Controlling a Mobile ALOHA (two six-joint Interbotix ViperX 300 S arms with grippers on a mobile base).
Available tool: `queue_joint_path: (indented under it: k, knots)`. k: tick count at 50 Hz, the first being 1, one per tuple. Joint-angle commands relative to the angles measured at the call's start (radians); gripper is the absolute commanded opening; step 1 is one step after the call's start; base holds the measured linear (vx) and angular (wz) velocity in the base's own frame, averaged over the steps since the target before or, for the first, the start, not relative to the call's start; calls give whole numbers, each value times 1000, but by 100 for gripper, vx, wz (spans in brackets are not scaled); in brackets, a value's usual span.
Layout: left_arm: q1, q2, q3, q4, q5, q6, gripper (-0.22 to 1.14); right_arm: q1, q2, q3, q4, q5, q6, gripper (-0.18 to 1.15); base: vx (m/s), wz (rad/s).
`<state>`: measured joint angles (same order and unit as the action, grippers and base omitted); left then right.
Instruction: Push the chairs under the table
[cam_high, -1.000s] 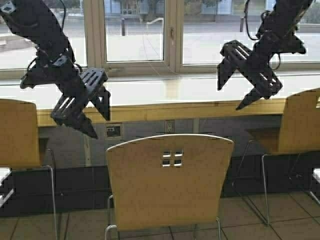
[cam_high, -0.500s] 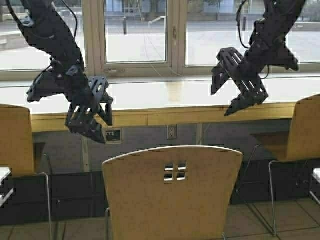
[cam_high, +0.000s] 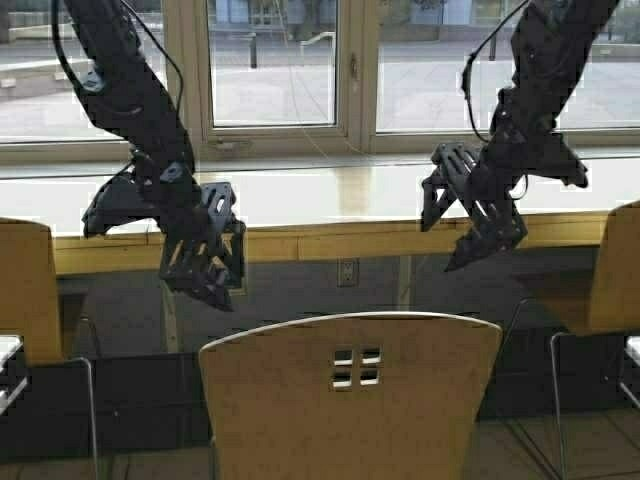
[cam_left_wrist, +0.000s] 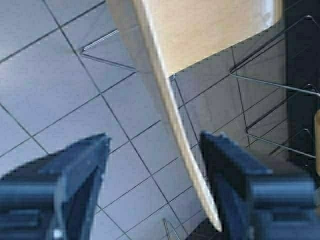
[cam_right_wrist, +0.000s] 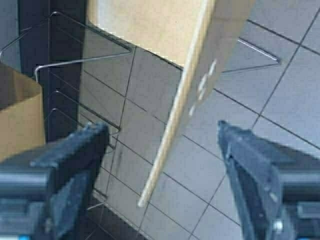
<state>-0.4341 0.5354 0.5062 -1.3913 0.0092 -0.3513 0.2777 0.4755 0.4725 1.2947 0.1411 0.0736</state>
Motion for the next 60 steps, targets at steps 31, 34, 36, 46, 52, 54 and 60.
queue_joint_path:
  k: [31, 34, 36, 46, 52, 54, 60]
  knots:
    - [-46, 61, -35, -6, 55, -23, 89, -3, 103, 51, 58, 9, 25, 98, 10, 4]
    - [-51, 57, -34, -14, 57, -26, 90, -3, 98, 58, 58, 11, 25, 98, 13, 6]
    - [-58, 54, -26, -15, 60, -25, 90, -3, 94, 71, 58, 11, 25, 98, 11, 6]
    - [-100, 60, 26, -23, 77, -26, 90, -11, 60, 152, 58, -6, 25, 98, 12, -2]
    - [-127, 57, 63, -34, 81, -31, 90, -15, 60, 173, 51, -12, 20, 98, 13, -6]
    - [-130, 57, 75, -38, 81, -34, 90, -15, 61, 178, 51, -12, 18, 98, 11, -4]
    - [-138, 57, 89, -46, 83, -34, 90, -17, 67, 178, 46, -14, 18, 98, 11, -1]
